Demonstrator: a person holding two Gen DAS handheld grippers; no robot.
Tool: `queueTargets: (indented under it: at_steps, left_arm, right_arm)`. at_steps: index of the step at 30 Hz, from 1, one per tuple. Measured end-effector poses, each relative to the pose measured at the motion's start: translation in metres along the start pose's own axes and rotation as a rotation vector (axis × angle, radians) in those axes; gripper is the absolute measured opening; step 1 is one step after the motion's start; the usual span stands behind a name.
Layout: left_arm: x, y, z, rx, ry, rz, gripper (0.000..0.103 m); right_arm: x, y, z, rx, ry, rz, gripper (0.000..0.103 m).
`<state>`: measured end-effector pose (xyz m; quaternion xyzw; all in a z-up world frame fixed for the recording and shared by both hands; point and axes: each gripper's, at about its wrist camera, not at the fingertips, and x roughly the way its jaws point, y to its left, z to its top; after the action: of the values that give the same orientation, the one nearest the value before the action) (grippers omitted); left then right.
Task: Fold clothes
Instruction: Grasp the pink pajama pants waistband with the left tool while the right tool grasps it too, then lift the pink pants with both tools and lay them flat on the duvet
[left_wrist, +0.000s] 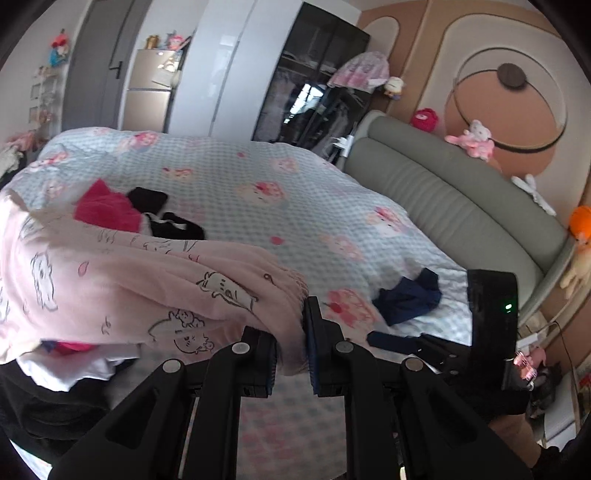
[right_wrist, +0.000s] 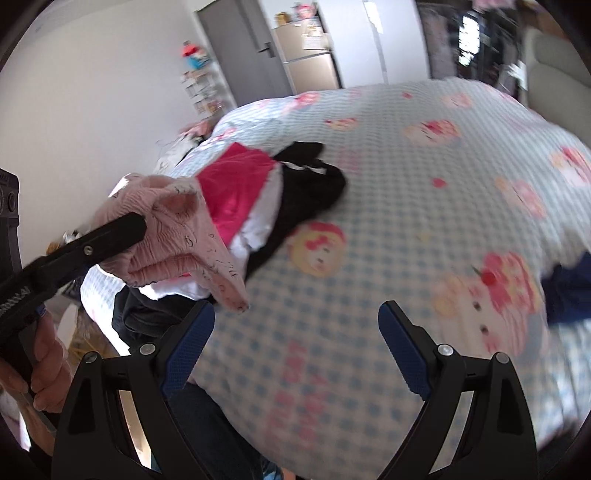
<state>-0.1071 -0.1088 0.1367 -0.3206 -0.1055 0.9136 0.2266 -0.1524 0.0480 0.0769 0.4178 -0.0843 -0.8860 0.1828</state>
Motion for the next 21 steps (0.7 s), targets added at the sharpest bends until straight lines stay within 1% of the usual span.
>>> queueTargets:
  at_steps: [3,6,8,10,11,12,13,15,16,18,19,21]
  left_arm:
    - [0.012,-0.053,0.002,0.032,0.017,-0.124,0.014]
    - [0.017,-0.09,0.005,0.043,0.022,-0.219,0.014]
    - [0.019,-0.11,0.007,0.044,0.025,-0.282,0.014]
    - [0.02,-0.124,0.01,0.041,0.021,-0.342,0.014]
    - [0.019,-0.129,0.012,0.056,0.011,-0.351,0.014]
    - [0.018,-0.132,0.012,0.074,-0.001,-0.331,0.014]
    - [0.019,-0.133,0.011,0.085,-0.006,-0.296,0.015]
    - [0.029,-0.118,0.0,0.041,0.023,-0.263,0.015]
    - [0.038,-0.109,-0.008,0.005,0.049,-0.252,0.015]
    - [0.061,-0.089,-0.033,-0.08,0.115,-0.227,0.015]
    - [0.072,-0.08,-0.046,-0.109,0.148,-0.201,0.015]
    - [0.093,-0.065,-0.077,-0.154,0.231,-0.116,0.015]
  right_arm:
    - [-0.016,-0.03,-0.022,0.052,0.02,0.011,0.092]
    - [-0.036,-0.056,-0.04,0.08,0.002,0.017,0.092]
    - [-0.047,-0.07,-0.047,0.092,-0.018,-0.016,0.092]
    - [-0.054,-0.084,-0.052,0.107,-0.023,-0.073,0.092]
    - [-0.058,-0.091,-0.054,0.119,-0.024,-0.081,0.092]
    - [-0.061,-0.099,-0.057,0.132,-0.027,-0.089,0.092]
    - [-0.065,-0.107,-0.059,0.148,-0.037,-0.09,0.092]
    - [-0.075,-0.124,-0.063,0.183,-0.07,-0.1,0.092]
    - [-0.079,-0.133,-0.066,0.203,-0.086,-0.107,0.091]
    - [-0.08,-0.146,-0.071,0.225,-0.091,-0.134,0.087]
    - [-0.08,-0.152,-0.073,0.234,-0.091,-0.148,0.084]
    - [-0.074,-0.161,-0.079,0.23,-0.058,-0.178,0.084]
